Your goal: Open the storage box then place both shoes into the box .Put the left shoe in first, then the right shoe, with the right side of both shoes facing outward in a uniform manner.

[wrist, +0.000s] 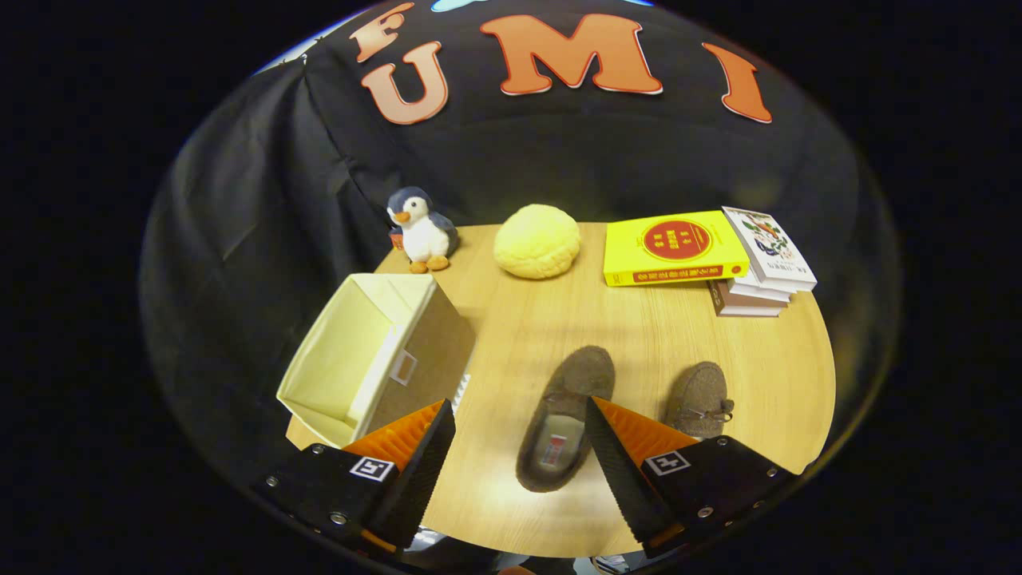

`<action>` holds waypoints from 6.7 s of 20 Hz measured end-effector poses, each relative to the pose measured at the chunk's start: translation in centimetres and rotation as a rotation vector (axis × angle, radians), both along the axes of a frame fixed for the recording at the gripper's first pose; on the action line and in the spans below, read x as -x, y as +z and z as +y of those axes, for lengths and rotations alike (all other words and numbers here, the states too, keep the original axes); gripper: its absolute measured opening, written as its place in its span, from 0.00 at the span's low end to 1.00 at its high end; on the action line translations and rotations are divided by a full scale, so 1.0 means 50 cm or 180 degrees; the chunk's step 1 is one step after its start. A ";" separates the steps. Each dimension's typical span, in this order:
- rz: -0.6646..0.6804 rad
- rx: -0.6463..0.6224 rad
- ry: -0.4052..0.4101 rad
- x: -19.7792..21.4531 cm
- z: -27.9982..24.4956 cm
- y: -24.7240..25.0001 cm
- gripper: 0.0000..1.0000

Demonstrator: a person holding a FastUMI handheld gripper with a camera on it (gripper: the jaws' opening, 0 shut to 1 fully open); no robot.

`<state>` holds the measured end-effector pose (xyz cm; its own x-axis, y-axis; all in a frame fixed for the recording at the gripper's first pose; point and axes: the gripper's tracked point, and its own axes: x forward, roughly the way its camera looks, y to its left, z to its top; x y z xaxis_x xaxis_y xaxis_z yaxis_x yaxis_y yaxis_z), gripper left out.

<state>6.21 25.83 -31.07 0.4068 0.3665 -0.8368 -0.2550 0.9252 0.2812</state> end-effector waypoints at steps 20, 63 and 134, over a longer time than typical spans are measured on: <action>0.0653 0.0433 -0.0466 -0.002 -0.086 -0.349 0.74; 0.0613 -0.0235 -0.0380 -0.048 0.468 0.037 0.03; 0.0877 0.0689 -0.0962 0.003 -0.414 -0.366 0.10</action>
<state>6.08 5.12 -49.35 0.2203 0.0707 -0.9729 0.0922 0.9914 0.0929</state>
